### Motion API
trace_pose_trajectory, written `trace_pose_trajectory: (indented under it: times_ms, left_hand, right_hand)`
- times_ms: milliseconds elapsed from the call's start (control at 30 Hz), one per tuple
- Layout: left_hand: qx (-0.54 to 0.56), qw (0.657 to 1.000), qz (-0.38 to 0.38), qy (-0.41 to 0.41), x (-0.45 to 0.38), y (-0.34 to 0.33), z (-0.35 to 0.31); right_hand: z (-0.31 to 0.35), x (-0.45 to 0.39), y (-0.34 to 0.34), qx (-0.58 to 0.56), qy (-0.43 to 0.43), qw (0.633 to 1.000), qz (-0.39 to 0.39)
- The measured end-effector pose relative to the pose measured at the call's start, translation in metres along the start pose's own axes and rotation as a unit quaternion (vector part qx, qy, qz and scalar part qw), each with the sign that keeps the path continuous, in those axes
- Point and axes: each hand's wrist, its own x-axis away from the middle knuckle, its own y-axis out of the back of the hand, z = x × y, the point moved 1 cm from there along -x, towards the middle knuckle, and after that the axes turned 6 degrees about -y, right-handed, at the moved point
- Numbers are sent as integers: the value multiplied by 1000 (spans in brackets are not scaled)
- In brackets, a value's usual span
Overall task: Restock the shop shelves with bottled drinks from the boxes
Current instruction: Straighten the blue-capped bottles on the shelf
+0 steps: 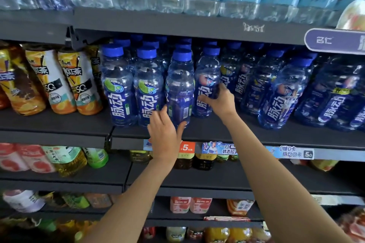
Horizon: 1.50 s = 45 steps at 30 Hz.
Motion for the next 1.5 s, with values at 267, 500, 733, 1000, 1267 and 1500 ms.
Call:
trace_pose_trajectory:
  times_ms: [267,500,733,1000,1267,1500]
  left_hand:
    - [6,1000,3,8,2,0,2]
    - [5,1000,4,3,1,1,2]
    - [40,999,27,5,1,3,-1]
    - [76,996,33,20,3,9,-7]
    - [163,985,17,63,0,13,-21]
    - [183,961,199,56,-28,20,-9]
  right_hand:
    - [-6,5,2,41,-11,999,3]
    - [-24,23,74,70,-9,910,-409]
    - [-67,18,98,-37,-241,937,-248]
    - [-26,49,46,-23,-87,995,-51]
    - [-7,53,-11,-4,-71,990,-124]
    - [-27,48,15,-136,-59,984,99]
